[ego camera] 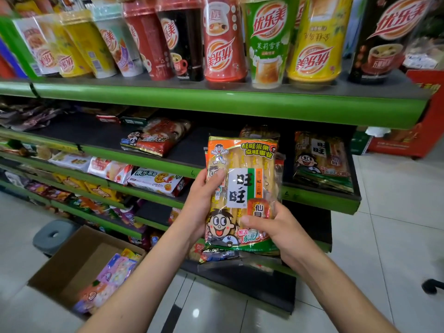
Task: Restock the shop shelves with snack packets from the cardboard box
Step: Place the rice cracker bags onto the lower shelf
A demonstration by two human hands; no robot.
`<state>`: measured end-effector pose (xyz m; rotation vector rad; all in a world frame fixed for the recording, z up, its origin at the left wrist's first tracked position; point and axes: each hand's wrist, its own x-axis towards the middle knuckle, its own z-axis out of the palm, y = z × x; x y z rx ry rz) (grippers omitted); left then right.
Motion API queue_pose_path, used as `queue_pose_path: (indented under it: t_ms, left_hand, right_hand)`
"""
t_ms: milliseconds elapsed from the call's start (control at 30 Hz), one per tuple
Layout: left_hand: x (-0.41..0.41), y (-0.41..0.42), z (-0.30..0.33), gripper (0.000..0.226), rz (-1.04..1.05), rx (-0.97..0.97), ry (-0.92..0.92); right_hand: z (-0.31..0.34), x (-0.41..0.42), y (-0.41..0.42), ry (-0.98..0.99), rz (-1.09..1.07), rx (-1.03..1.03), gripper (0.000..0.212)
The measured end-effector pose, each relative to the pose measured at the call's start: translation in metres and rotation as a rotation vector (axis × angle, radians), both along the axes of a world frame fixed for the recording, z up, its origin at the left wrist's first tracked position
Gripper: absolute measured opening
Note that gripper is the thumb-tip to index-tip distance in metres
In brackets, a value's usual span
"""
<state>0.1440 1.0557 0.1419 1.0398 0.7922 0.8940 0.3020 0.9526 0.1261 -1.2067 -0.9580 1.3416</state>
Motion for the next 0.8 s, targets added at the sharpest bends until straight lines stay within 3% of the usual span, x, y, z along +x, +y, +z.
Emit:
queue_pose_path:
  t_ms: [233,800]
  left_hand:
    - [-0.003,0.001,0.002,0.058,0.023,-0.001,0.024]
    - [-0.007,-0.003,0.002,0.061,0.033,0.023,0.04]
  right_hand:
    - [-0.003,0.0,0.003,0.166,-0.056,-0.072,0.049]
    - [-0.001,-0.005,0.002,0.254,-0.055,-0.084,0.042]
